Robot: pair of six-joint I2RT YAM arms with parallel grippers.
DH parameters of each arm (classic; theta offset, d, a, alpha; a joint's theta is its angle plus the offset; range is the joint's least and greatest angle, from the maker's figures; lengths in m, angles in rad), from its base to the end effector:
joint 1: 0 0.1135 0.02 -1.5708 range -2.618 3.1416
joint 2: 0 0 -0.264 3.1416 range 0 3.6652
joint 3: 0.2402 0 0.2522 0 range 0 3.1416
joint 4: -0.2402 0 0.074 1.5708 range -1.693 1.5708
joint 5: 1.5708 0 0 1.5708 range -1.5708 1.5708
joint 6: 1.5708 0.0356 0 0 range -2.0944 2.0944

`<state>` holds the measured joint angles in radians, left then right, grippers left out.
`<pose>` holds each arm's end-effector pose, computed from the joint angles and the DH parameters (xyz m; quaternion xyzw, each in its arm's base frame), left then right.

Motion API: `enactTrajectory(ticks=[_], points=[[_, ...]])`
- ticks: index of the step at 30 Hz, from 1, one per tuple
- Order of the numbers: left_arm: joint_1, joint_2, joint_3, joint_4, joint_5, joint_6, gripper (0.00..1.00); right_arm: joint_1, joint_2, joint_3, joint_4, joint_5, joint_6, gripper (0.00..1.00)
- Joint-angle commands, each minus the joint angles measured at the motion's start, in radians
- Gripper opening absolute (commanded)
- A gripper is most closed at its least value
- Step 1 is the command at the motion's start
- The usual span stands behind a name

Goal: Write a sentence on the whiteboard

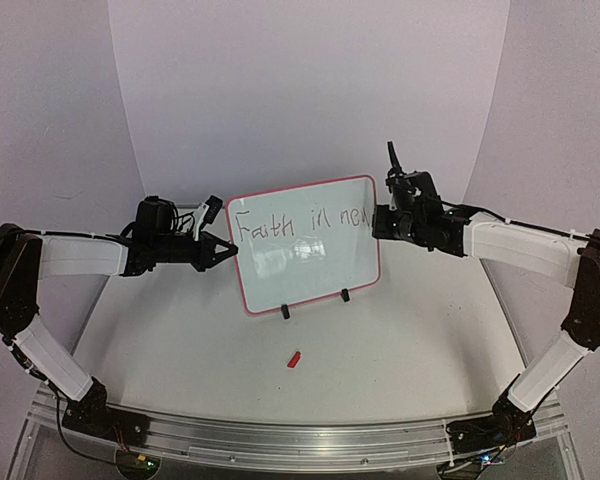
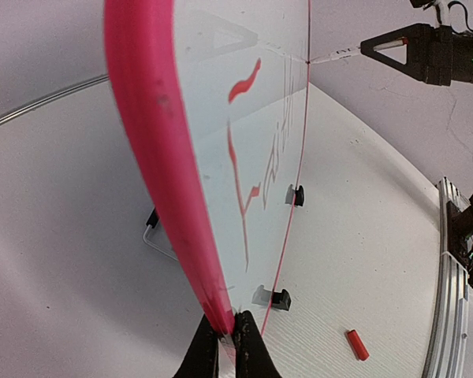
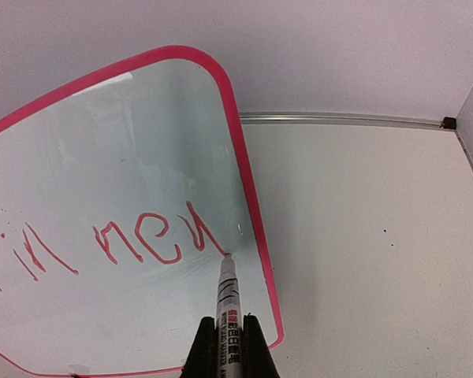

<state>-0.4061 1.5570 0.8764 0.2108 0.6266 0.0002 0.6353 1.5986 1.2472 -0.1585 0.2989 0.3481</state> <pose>0.3006 -0.1520 0.2234 0.3215 0.7616 -0.3576 0.4345 0.3059 0.2125 0.2967 -0.0475 0.8550 0.1230 0.5017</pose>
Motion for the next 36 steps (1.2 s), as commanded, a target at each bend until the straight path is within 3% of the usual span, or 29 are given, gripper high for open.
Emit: enactTrajectory(ticks=[1, 18, 24, 36], points=[[0.001, 0.005, 0.005, -0.033, -0.069, 0.072, 0.00, -0.006, 0.006, 0.062, 0.006, 0.029, -0.014, 0.00], [0.000, 0.008, 0.008, -0.034, -0.070, 0.070, 0.00, -0.008, 0.020, 0.111, 0.008, 0.025, -0.037, 0.00], [0.001, 0.015, 0.010, -0.033, -0.068, 0.067, 0.00, -0.008, -0.050, 0.090, 0.007, 0.003, -0.038, 0.00], [0.000, 0.021, 0.012, -0.033, -0.065, 0.064, 0.00, -0.003, -0.236, 0.015, -0.017, -0.233, 0.000, 0.00]])
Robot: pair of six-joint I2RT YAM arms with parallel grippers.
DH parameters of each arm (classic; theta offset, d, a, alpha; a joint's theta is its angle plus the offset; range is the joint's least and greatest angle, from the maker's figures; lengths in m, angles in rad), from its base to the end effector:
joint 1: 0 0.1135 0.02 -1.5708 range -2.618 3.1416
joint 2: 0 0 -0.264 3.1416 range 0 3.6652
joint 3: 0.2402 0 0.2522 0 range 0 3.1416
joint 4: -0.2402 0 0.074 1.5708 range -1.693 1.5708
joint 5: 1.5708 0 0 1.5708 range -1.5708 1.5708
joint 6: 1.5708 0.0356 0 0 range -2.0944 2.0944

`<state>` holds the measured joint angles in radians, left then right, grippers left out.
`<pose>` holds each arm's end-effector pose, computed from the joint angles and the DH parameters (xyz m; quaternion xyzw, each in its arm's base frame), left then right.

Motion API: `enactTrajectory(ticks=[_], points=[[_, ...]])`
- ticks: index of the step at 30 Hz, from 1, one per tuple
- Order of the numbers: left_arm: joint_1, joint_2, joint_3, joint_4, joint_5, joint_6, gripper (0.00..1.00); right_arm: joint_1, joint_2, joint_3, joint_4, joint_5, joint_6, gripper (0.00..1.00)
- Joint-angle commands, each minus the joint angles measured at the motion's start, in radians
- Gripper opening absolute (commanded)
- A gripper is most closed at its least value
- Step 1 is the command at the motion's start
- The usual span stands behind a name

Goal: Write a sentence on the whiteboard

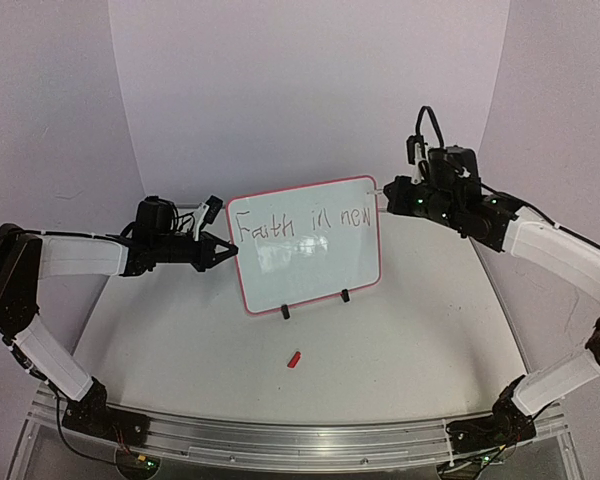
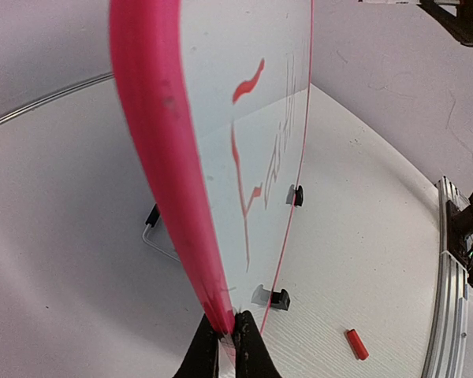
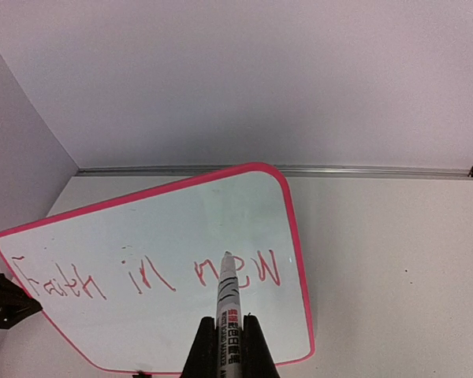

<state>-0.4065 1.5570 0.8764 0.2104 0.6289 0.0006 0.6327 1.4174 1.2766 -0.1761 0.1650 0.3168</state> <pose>0.3005 -0.1521 0.2234 0.3223 0.7611 -0.3585 0.4340 0.2730 0.1930 0.3654 -0.0792 0.8046 0.2079 0.5505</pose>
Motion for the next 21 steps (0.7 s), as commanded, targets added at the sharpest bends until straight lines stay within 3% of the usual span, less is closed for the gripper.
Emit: enactTrajectory(ticks=[1, 5, 11, 21], points=[[0.001, 0.021, 0.012, -0.032, -0.067, 0.065, 0.00, 0.004, -0.061, -0.019, 0.000, -0.114, 0.042, 0.00], [0.001, 0.020, 0.010, -0.031, -0.067, 0.065, 0.00, 0.051, -0.051, -0.020, 0.000, -0.150, 0.063, 0.00], [0.001, 0.019, 0.009, -0.028, -0.064, 0.062, 0.00, 0.226, 0.064, 0.019, 0.053, -0.187, 0.062, 0.00], [0.001, 0.006, 0.004, -0.030, -0.063, 0.061, 0.00, 0.318, 0.290, 0.064, 0.213, -0.291, 0.116, 0.00]])
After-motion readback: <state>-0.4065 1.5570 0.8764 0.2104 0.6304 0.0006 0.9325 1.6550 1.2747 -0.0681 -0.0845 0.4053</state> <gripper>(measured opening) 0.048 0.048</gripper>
